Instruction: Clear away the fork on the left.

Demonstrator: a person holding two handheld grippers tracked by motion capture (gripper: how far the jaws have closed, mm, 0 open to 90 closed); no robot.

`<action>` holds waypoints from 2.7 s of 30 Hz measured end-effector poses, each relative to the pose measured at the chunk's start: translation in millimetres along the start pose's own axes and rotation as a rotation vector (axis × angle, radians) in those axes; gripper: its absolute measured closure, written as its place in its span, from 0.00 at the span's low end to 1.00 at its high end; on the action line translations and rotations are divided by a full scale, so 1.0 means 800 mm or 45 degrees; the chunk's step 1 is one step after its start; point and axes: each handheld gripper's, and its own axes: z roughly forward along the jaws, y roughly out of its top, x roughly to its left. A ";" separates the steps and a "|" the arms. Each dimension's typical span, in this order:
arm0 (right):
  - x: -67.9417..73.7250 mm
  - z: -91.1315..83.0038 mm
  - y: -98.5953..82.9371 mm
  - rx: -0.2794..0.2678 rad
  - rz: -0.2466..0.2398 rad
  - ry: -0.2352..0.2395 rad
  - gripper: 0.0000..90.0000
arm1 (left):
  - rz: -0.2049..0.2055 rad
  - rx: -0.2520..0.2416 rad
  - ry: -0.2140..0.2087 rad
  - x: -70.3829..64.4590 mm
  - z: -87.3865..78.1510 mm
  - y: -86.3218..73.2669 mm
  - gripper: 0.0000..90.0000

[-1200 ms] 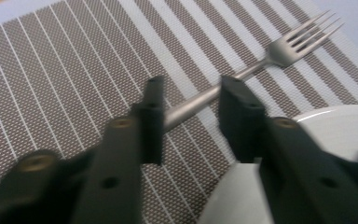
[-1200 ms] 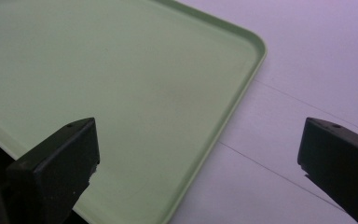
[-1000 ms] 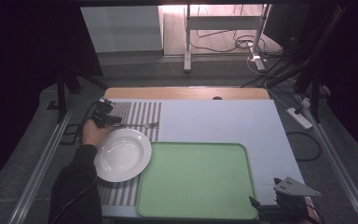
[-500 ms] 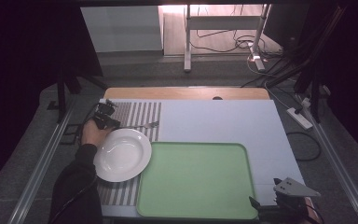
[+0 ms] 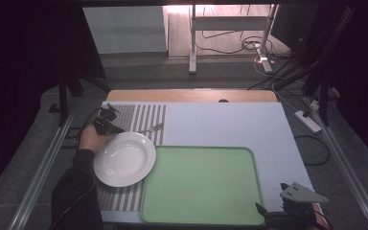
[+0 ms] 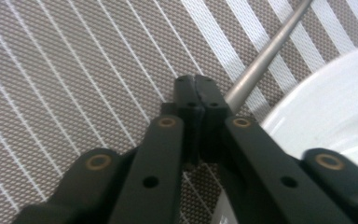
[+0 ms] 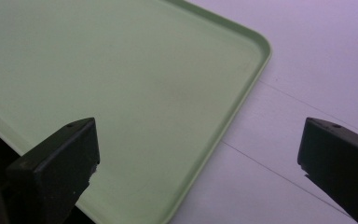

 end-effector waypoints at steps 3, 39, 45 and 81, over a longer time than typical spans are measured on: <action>0.000 0.000 0.000 0.001 -0.001 0.001 0.00 | -0.033 -0.032 -0.001 0.002 -0.003 0.002 0.83; 0.002 0.001 0.000 0.009 -0.024 0.014 0.00 | 0.173 0.000 0.094 -0.049 0.039 0.053 0.31; 0.002 0.001 0.000 0.010 -0.027 0.014 0.00 | 0.167 -0.062 0.084 -0.033 0.030 0.040 0.57; 0.004 0.001 0.000 0.008 -0.040 0.013 0.00 | 0.134 -0.098 -0.015 -0.004 -0.051 0.000 0.94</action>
